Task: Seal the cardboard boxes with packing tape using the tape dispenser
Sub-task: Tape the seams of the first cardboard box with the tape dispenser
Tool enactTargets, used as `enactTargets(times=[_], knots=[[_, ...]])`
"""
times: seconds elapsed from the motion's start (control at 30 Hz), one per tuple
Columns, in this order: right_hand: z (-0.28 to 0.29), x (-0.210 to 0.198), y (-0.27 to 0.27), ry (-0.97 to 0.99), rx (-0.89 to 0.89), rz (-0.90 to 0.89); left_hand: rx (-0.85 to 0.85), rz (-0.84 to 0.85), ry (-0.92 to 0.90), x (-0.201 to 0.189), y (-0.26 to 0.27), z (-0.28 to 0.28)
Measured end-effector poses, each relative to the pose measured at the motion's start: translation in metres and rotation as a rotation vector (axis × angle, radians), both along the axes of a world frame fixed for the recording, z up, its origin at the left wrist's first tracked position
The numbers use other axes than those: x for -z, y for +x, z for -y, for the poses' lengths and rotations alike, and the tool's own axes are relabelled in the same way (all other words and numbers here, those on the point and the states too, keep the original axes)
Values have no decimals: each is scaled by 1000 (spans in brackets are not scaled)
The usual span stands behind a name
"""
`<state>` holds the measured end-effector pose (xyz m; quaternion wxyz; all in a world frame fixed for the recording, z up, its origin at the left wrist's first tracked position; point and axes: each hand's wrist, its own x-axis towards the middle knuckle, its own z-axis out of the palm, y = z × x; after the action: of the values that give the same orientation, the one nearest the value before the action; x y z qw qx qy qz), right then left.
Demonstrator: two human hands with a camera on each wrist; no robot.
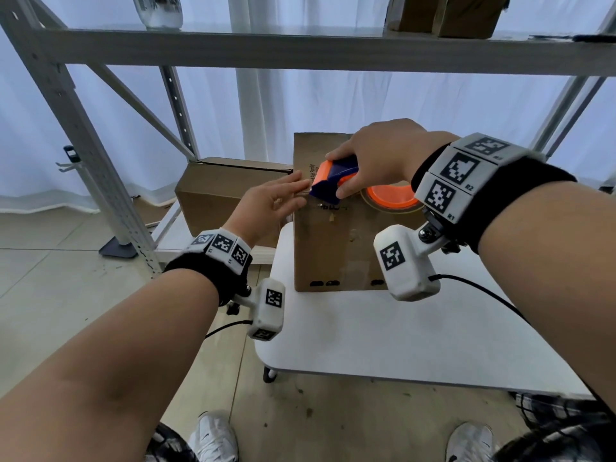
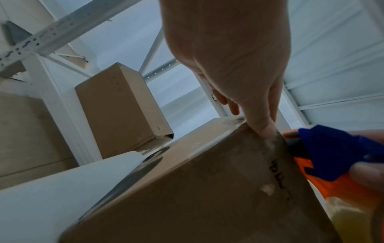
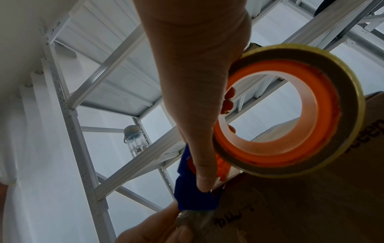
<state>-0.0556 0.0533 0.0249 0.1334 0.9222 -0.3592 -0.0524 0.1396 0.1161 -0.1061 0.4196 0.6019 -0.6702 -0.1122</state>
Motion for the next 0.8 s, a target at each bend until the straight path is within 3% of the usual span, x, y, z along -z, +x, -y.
enactTargets(times=[0.1, 0.3, 0.43, 0.8], knots=[[1, 1, 0, -3, -2, -5, -10, 173, 10, -1, 2, -3], [4, 0, 2, -9, -9, -29, 20, 359, 10, -11, -6, 1], [6, 0, 0, -23, -39, -37, 13, 313, -35, -7, -4, 7], [10, -1, -23, -77, -75, -59, -60, 429, 14, -9, -9, 6]])
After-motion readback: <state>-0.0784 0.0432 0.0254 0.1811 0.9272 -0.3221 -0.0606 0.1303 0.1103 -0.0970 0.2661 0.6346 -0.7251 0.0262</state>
